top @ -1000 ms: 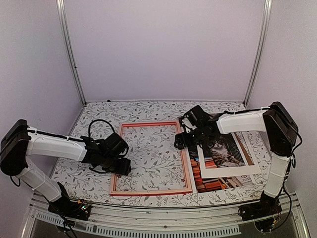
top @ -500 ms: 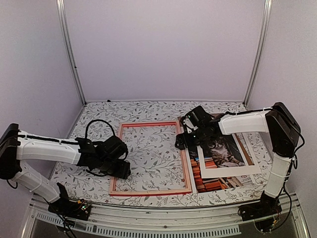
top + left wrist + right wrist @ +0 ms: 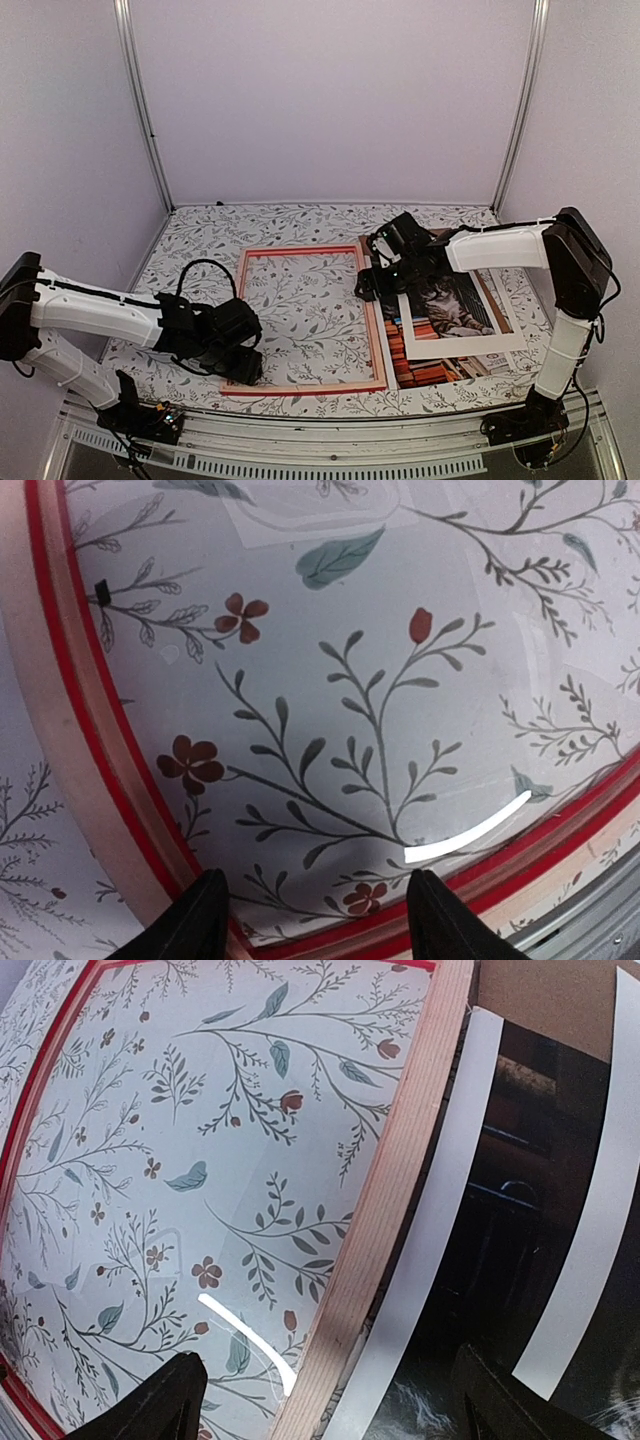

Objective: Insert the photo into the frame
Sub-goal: Press the glass panel onto the frame body.

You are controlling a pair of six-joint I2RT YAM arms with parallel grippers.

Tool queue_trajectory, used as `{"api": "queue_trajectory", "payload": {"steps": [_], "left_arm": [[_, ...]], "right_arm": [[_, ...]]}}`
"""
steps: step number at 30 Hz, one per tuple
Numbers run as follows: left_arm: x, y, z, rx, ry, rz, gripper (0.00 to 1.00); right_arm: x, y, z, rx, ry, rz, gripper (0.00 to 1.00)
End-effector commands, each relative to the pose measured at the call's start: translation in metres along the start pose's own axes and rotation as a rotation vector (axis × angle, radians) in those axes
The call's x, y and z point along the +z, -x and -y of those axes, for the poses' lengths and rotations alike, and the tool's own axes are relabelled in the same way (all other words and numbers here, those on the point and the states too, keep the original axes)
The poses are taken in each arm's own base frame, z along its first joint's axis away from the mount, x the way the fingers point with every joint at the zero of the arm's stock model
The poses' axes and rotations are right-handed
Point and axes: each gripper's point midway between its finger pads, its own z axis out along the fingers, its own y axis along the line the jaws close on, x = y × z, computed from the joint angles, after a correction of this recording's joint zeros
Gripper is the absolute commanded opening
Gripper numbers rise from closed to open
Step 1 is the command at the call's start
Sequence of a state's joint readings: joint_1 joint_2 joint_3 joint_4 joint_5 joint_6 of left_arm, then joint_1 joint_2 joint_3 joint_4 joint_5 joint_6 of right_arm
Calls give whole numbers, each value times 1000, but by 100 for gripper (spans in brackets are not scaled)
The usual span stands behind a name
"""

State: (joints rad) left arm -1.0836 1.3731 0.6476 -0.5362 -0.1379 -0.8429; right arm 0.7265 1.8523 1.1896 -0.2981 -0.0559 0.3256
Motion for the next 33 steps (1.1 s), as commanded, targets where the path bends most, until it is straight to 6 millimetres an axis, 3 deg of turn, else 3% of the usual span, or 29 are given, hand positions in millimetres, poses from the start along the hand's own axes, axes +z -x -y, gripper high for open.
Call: {"api": "queue_trajectory", "payload": {"steps": [1,6,14,21,26,33], "left_arm": [[6,-16,-1,4,9,-54,63],[6,-13,2,25,18,-53,63],[-22,27,22,64,-3,84,63],[-38,62,26,93,31,177,65],[-54,98,10,69,65,254,71],[-67,146,-37,-27,61,317,87]], "right_arm": [[-10,5,-2,5,-1,29,89],[-8,3,-2,9,0,27,89],[-8,-3,-2,16,6,19,89],[-9,-5,-10,12,19,19,89],[-2,-8,-13,14,21,4,88],[3,-5,-16,21,25,3,86]]}}
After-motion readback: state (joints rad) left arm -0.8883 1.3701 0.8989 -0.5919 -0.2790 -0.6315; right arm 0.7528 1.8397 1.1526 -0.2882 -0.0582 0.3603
